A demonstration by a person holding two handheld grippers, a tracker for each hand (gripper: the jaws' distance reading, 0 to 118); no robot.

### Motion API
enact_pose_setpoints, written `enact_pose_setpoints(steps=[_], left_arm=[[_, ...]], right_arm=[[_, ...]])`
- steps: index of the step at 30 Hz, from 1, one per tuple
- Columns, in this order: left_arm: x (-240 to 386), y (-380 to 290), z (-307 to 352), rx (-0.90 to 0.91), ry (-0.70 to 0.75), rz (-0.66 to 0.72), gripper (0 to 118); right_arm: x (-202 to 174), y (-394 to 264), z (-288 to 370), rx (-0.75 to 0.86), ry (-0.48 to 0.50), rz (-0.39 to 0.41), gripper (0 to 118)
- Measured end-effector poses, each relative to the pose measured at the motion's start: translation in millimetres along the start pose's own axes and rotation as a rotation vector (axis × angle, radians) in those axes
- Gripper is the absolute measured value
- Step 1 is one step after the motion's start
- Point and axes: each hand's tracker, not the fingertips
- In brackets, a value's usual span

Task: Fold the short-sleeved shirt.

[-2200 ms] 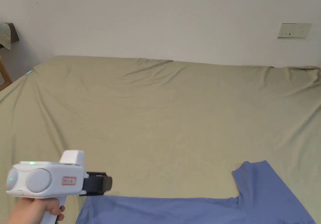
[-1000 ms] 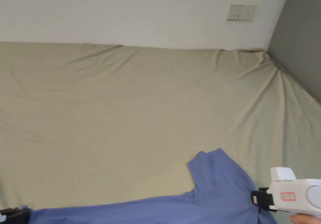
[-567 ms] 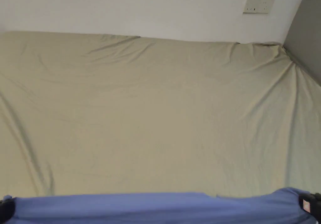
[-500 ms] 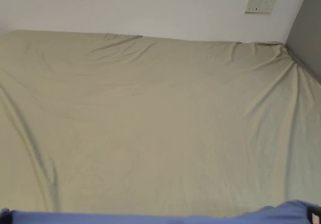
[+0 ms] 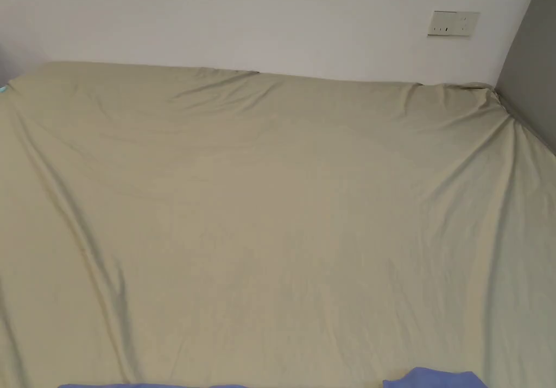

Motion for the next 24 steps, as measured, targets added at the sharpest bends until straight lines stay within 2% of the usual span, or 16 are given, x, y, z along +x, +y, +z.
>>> enact_pose_setpoints(steps=[1, 2, 4, 6, 7, 9, 11, 13, 14, 15, 17, 18, 19, 21, 23, 24], left_arm=[[2.8, 1.1, 7.6, 0.035, 0.044, -0.035, 49], [5.3, 2.4, 18.0, 0.091, 0.07, -0.053, 69], [11.0, 9.5, 56.0, 0.285, 0.034, -0.063, 82], [20.9, 18.6, 91.7, 0.462, 0.028, -0.069, 97], [29.0, 23.6, 108.9, 0.557, 0.034, -0.076, 110], [44.7, 29.5, 138.7, 0.769, 0.032, -0.094, 115], [59.4, 34.3, 162.6, 0.935, -0.022, -0.094, 115], [74.4, 37.7, 178.5, 1.078, -0.05, -0.129, 115], [81.0, 39.6, 184.0, 1.108, -0.048, -0.144, 114], [86.3, 42.8, 189.4, 1.123, -0.06, -0.157, 109], [85.9, 43.8, 191.3, 1.168, -0.116, -0.181, 65], [84.4, 46.5, 193.0, 1.155, -0.159, -0.175, 34], [82.1, 48.8, 192.8, 1.154, -0.183, -0.152, 1], [73.5, 53.0, 187.7, 1.147, -0.239, -0.089, 0], [52.9, 60.9, 183.5, 1.079, -0.361, -0.022, 0], [39.3, 64.9, 178.3, 1.054, -0.418, 0.039, 0]], right_arm=[[-4.0, 3.5, 8.3, 0.031, -0.065, 0.037, 43], [-8.2, 7.7, 18.7, 0.075, -0.141, 0.079, 62], [-20.3, 17.0, 53.9, 0.277, -0.256, 0.158, 64], [-33.9, 30.1, 91.1, 0.474, -0.321, 0.142, 66], [-41.5, 35.7, 110.0, 0.598, -0.333, 0.118, 80], [-58.2, 47.8, 140.1, 0.79, -0.349, 0.067, 118], [-76.7, 58.5, 163.7, 0.963, -0.355, 0.021, 118], [-93.3, 70.7, 178.2, 1.034, -0.286, 0.017, 118], [-100.7, 76.3, 181.8, 1.061, -0.249, 0.032, 116], [-107.2, 80.5, 184.7, 1.073, -0.196, 0.061, 105], [-120.6, 86.8, 187.3, 1.081, -0.129, 0.09, 45], [-128.9, 90.8, 185.7, 1.084, -0.106, 0.099, 7], [-135.3, 92.5, 183.6, 1.087, -0.116, 0.095, 1], [-144.2, 95.9, 179.9, 1.086, -0.101, 0.103, 1], [-150.2, 101.9, 174.2, 1.014, -0.009, 0.12, 1], [-154.2, 101.1, 170.8, 1.016, -0.028, 0.12, 1]])
